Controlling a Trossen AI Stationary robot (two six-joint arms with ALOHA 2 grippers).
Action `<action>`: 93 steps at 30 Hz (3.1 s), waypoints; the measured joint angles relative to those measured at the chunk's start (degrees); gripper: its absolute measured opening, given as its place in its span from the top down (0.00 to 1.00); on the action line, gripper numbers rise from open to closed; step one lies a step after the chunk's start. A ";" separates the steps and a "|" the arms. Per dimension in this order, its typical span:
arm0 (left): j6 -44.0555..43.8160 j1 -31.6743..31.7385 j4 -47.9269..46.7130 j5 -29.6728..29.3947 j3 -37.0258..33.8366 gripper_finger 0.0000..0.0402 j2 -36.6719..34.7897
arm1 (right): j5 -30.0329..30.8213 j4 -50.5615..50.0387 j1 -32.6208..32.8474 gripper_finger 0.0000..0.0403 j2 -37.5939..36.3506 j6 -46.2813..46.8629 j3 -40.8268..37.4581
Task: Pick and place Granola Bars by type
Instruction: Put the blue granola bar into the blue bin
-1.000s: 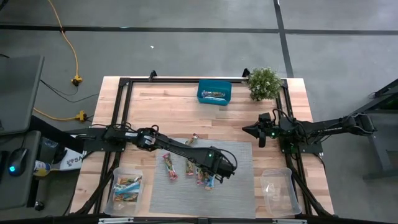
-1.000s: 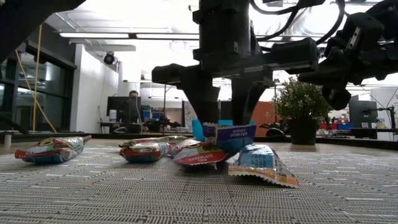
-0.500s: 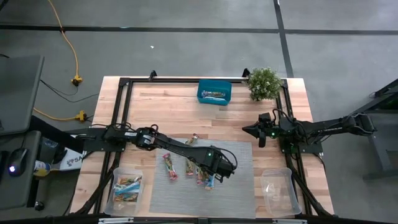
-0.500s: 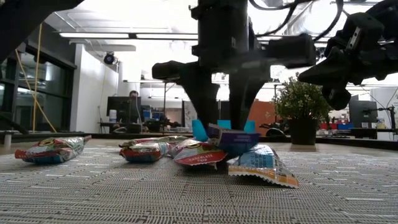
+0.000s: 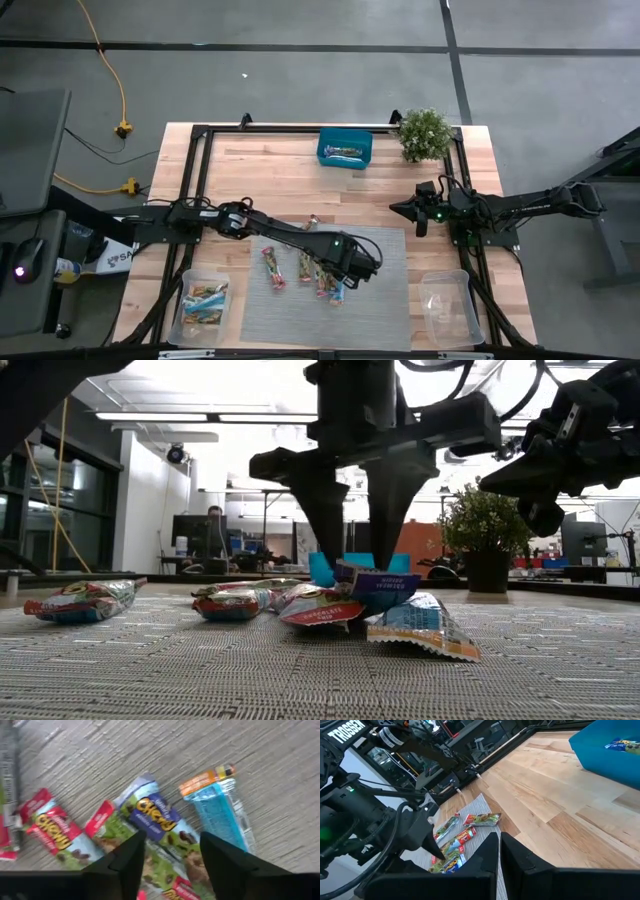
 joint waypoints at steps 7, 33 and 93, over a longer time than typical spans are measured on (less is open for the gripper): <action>-2.34 0.06 -0.46 0.70 0.02 0.36 0.09 | 0.00 0.00 0.01 1.00 0.00 0.01 0.01; -3.48 0.41 2.23 0.66 0.07 0.42 2.14 | 0.02 0.00 0.00 1.00 -0.01 -0.01 0.00; 2.84 1.55 3.32 1.56 -0.12 0.79 2.58 | 0.01 0.00 0.01 1.00 0.00 0.01 0.02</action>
